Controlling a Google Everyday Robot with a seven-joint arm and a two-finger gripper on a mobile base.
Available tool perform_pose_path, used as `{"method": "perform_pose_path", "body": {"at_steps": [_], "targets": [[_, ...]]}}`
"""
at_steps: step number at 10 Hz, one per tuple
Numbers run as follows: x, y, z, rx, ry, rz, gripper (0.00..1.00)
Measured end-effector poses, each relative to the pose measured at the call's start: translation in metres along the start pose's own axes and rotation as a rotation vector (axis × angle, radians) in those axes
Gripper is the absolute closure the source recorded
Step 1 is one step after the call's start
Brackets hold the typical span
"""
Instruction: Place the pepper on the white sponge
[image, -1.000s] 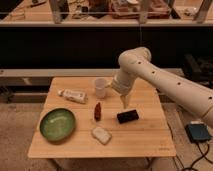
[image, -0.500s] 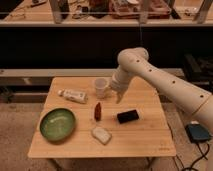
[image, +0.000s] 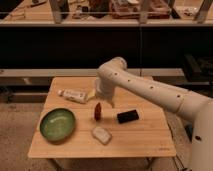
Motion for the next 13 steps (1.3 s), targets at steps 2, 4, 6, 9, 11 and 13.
{"method": "perform_pose_path", "body": {"at_steps": [2,4,6,9,11,13], "targets": [[-0.004,-0.01,0.031,-0.068,0.082,-0.149,0.2],[0.001,-0.004,0.049,-0.111,0.117,-0.185,0.2],[0.013,0.005,0.066,-0.129,0.055,-0.176,0.2],[0.025,0.01,0.082,-0.109,-0.035,-0.174,0.2],[0.026,0.008,0.095,-0.095,-0.084,-0.18,0.2],[0.024,0.008,0.107,-0.087,-0.116,-0.181,0.2]]}}
